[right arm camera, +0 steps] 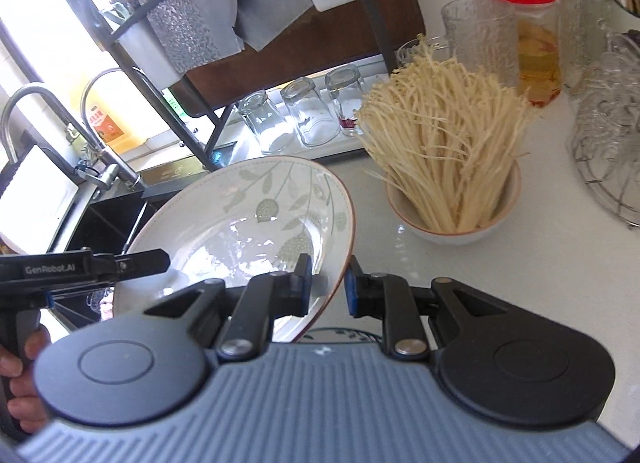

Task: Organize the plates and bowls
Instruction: 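Close the left gripper on the white plate rim while the right gripper grips and lifts it, then carry the white leaf-pattern plate with both grippers onto the floral plate stack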

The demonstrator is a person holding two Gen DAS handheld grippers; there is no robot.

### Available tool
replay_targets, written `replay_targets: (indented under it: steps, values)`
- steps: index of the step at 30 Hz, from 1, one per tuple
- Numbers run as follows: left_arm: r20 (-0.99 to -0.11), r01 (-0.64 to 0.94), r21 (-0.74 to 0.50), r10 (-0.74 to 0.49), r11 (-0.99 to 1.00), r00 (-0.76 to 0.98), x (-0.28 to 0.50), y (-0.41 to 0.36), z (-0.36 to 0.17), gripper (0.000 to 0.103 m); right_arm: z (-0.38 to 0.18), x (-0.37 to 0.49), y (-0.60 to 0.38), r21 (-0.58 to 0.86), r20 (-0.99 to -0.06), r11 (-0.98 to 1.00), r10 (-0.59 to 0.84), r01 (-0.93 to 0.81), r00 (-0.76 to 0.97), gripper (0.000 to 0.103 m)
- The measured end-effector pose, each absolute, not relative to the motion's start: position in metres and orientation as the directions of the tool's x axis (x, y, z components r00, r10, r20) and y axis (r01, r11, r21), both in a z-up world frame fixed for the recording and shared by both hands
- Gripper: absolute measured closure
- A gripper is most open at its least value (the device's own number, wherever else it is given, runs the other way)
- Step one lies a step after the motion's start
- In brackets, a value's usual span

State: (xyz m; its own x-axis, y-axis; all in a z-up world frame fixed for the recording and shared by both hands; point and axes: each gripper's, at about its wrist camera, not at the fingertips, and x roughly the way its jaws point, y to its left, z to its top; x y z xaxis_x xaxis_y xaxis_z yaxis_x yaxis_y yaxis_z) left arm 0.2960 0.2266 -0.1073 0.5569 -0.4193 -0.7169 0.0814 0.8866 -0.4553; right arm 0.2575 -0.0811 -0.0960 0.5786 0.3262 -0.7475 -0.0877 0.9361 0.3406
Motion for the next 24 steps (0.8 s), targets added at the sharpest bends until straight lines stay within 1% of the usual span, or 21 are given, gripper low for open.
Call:
replay_targets:
  steps: [5, 12, 17, 24]
  values:
    - [-0.723, 0.067, -0.447, -0.404, 0.892, 0.56, 0.269, 0.208, -0.11, 0.088, -0.09, 0.24, -0.094, 0.317, -0.756, 0.943, 0.318, -0.104, 0.573, 0.083]
    - [-0.736, -0.036, -0.46, -0.358, 0.887, 0.574, 0.225, 0.191, -0.112, 0.088, -0.088, 0.22, -0.109, 0.3, -0.767, 0.936, 0.352, -0.185, 0.536, 0.083]
    - [-0.762, -0.082, -0.425, -0.308, 0.901, 0.57, 0.202, 0.176, -0.112, 0.088, -0.089, 0.205, -0.115, 0.287, -0.776, 0.926, 0.376, -0.246, 0.506, 0.083]
    - [-0.79, -0.126, -0.412, -0.285, 0.902, 0.543, 0.178, 0.159, -0.122, 0.088, -0.089, 0.183, -0.122, 0.243, -0.785, 0.921, 0.371, -0.303, 0.496, 0.083]
